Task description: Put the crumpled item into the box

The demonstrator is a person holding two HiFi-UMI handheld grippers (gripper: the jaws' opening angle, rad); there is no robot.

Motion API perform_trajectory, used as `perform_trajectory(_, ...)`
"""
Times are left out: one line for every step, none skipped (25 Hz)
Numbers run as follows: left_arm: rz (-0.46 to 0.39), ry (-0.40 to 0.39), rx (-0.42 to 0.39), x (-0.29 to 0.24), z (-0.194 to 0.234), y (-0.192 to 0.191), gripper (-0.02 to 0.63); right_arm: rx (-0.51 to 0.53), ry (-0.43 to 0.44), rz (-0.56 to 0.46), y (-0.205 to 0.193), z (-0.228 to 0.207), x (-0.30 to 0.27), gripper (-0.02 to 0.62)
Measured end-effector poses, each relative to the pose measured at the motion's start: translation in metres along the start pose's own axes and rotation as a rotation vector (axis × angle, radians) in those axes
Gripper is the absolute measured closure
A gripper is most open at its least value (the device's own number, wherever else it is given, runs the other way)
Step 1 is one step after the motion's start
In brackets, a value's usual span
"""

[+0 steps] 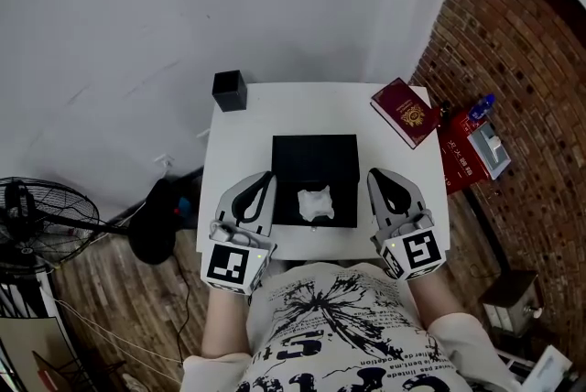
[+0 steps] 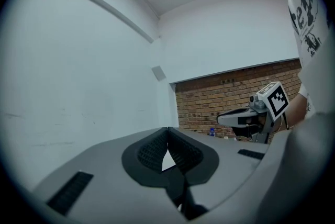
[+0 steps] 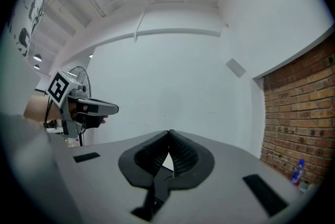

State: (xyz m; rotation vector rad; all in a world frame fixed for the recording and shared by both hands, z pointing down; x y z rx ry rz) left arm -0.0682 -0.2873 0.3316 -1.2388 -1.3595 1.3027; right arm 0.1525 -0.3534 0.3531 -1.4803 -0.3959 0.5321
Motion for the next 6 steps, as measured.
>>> perform_trajectory(0.001,0.003,0.002,-0.0015,-0.0006,0.0004,0.592,0.001,-0.002,-0.001,-0.0001,-0.0011,0.0002,0.583)
perform_trajectory(0.013,0.001,-0.004,-0.0023,-0.0009,-0.0007,0.592,0.004,-0.002,-0.002,0.0001,-0.0019,0.0002,0.583)
perform_trajectory(0.027,-0.005,-0.013,-0.0030,-0.0013,-0.0021,0.592,0.011,-0.001,-0.005,0.0005,-0.0025,-0.0001,0.583)
perform_trajectory(0.035,-0.012,-0.019,-0.0039,-0.0017,-0.0027,0.592,0.018,-0.001,-0.010,0.0010,-0.0028,-0.0005,0.583)
perform_trajectory(0.038,-0.019,-0.025,-0.0049,-0.0021,-0.0026,0.592,0.025,-0.003,-0.015,0.0016,-0.0031,-0.0009,0.583)
perform_trajectory(0.040,-0.026,-0.029,-0.0060,-0.0026,-0.0024,0.592,0.032,-0.006,-0.022,0.0021,-0.0033,-0.0013,0.583)
Point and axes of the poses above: the fingertips, and each gripper's own axes: x backward along the fingers, z to its left, y out of its top, the point moved 6 cm from there along x, backward along the fingers, and after that the axes turned 8 degrees about y, right-handed, at the moved point
